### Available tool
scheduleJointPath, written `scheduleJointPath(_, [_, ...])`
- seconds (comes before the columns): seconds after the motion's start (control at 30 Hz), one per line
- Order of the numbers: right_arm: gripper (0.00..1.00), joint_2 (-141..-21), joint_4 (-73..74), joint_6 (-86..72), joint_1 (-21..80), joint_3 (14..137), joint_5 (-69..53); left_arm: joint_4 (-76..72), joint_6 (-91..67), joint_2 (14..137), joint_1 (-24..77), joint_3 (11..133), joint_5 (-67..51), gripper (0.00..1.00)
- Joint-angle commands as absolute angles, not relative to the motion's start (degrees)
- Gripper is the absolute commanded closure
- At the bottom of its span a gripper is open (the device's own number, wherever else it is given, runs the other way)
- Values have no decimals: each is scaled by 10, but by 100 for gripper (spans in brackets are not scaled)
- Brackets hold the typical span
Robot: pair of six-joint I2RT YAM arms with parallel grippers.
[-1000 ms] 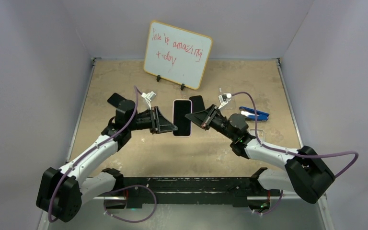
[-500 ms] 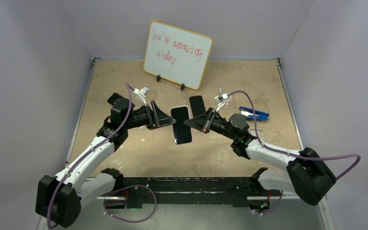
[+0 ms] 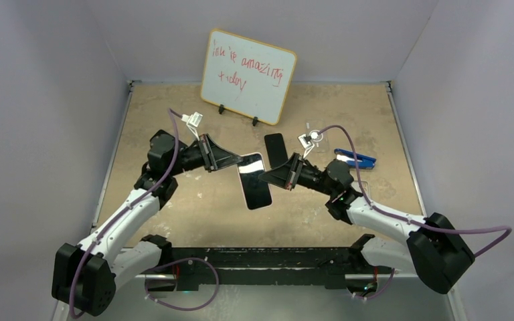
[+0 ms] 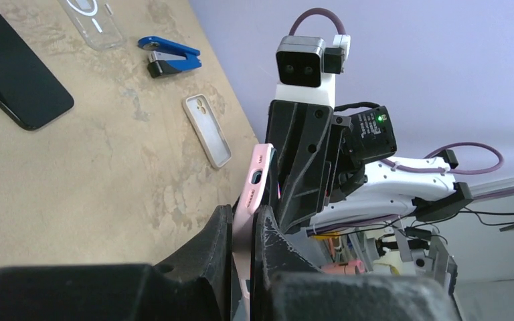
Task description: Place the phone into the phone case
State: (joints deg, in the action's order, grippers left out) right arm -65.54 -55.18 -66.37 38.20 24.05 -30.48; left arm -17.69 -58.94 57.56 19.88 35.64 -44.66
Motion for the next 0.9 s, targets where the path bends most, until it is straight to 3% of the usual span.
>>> scheduleJointPath(0.0, [100, -649, -597, -659, 382, 249, -310, -128, -531, 579, 196, 368, -439, 100])
scheduleJointPath(0.27, [100, -649, -542, -632, 382, 269, -299, 31, -439, 570, 197, 429, -397, 100])
scheduleJointPath(0.33, [100, -649, -532, -625, 383, 271, -297, 38, -435, 569, 197, 434, -400, 89])
scheduleJointPath(0.4, [100, -654, -538, -623, 383, 272, -306, 36, -427, 563, 197, 434, -407, 68])
scheduleJointPath(0.5, [100, -667, -536, -599, 382, 285, -366, 37, -399, 549, 196, 444, -418, 54])
scheduleJointPath(0.63, [100, -670, -497, -555, 383, 300, -434, 63, -349, 550, 196, 480, -456, 46])
scheduleJointPath(0.87, [100, -666, -497, -556, 382, 308, -495, 72, -306, 587, 197, 490, -547, 45])
